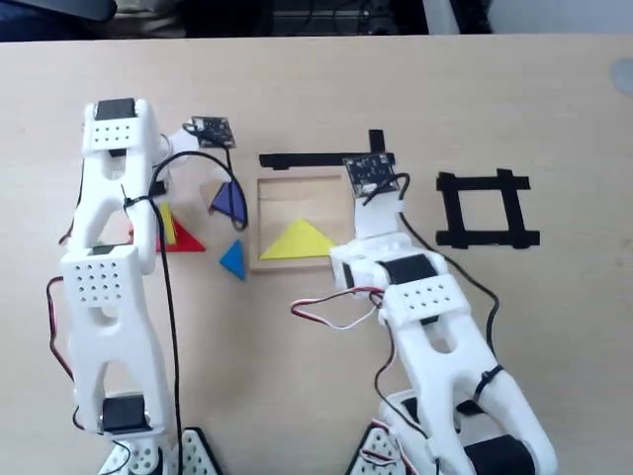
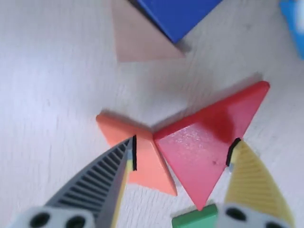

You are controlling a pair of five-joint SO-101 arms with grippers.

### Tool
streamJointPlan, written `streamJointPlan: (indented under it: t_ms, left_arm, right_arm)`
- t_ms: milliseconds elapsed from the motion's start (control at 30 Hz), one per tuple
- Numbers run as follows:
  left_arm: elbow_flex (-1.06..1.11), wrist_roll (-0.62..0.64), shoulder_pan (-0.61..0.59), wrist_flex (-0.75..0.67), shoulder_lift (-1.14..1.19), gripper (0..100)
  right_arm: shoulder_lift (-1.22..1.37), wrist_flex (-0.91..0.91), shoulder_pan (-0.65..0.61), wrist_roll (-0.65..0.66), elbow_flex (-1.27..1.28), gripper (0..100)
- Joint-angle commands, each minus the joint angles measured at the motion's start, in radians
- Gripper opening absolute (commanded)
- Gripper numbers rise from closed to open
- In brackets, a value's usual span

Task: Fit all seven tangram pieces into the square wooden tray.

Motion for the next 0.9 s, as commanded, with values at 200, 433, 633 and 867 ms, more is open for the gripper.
streamJointPlan:
  t_ms: [200,433,633,867]
  left_arm:
    - [-0.025,-0.054,0.021,0.052,-0.015,32]
    - [-0.035,-0.054,0.07,0.046,-0.015,32]
    - [-0.03,-0.098,0.082,0.044,-0.012,32]
    - [-0.036,-0.103,0.025,-0.018,0.052,33]
  right_arm:
    - [-0.028,-0.012,0.008,0.008,-0.005,21.5]
    - [-0.028,-0.012,0.008,0.008,-0.005,21.5]
    - [-0.027,-0.014,0.008,0.008,-0.005,21.5]
    - [-0.027,-0.014,0.008,0.008,-0.004,21.5]
